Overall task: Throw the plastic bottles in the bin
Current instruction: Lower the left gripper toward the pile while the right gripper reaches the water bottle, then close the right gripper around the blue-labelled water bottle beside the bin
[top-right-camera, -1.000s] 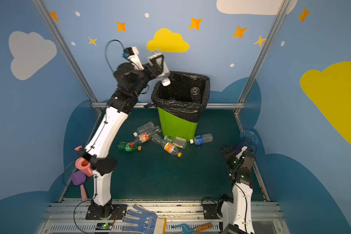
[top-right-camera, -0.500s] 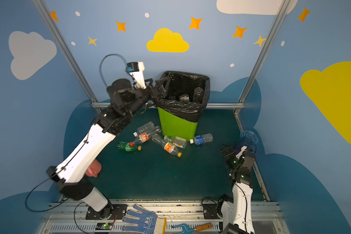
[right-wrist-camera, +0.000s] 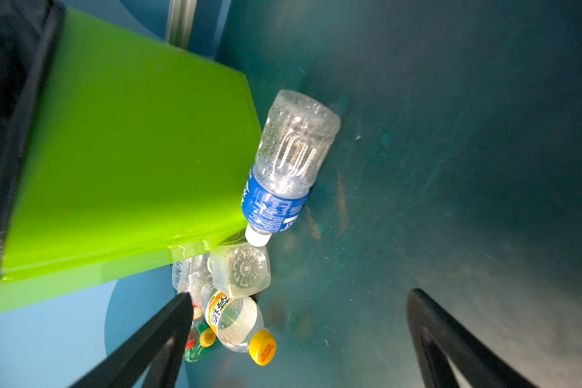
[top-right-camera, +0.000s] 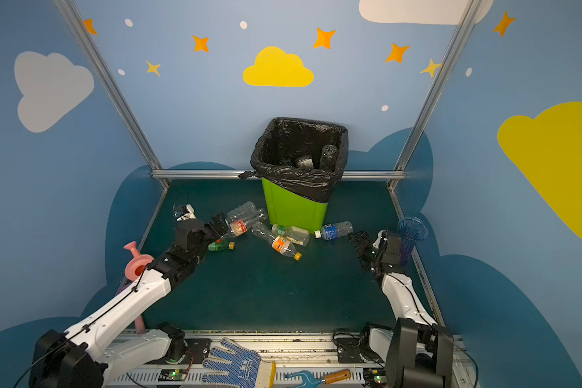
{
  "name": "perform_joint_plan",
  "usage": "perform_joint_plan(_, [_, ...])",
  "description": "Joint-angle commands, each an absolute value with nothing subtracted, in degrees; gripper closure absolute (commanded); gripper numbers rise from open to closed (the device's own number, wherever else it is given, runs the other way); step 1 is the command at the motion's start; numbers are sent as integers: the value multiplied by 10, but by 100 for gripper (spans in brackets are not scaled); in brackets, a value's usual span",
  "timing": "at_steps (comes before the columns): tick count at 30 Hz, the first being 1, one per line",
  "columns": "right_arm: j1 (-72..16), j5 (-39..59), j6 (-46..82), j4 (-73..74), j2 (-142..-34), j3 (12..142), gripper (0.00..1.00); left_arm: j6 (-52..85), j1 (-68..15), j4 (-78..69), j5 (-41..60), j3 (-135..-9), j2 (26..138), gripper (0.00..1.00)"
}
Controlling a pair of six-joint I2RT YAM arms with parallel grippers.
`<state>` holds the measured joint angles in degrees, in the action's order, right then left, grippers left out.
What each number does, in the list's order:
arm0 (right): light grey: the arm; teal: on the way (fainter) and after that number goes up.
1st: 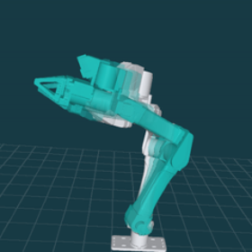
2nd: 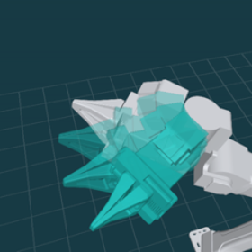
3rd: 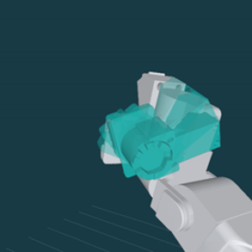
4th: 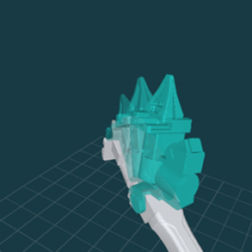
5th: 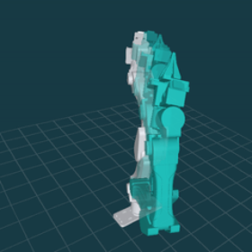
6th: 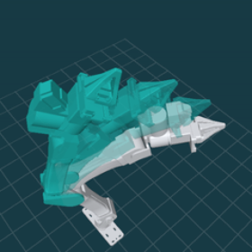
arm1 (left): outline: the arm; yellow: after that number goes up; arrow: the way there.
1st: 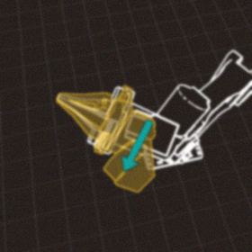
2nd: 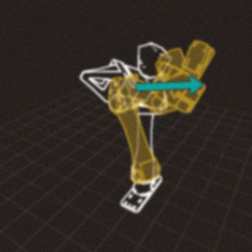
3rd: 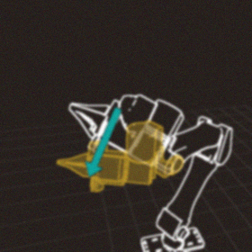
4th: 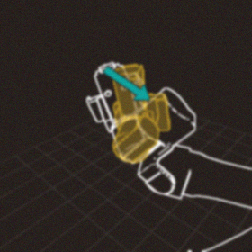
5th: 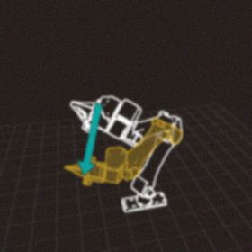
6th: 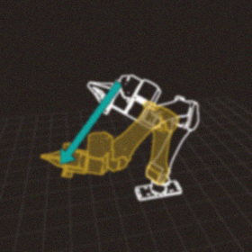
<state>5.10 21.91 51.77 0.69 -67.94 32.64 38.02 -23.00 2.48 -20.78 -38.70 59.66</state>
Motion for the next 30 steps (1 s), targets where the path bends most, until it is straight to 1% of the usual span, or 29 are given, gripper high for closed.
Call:
perform_joint_plan(1, [20, 168, 538, 24, -717, 362, 2, 438, -217, 42, -215, -351, 572, 0])
perform_joint_plan(4, [-4, 142, 548, 25, -760, 385, 2, 453, -204, 45, -203, -319, 569, 0])
perform_joint_plan(12, [-36, 136, 558, 19, -885, 472, 5, 472, -178, 37, -178, -288, 576, 0])
perform_joint_plan(26, [-48, 125, 539, -19, -992, 556, 8, 474, -151, 36, -166, -272, 582, 0])
perform_joint_plan(30, [-52, 125, 521, -46, -1023, 588, 11, 476, -148, 38, -163, -270, 582, 0])
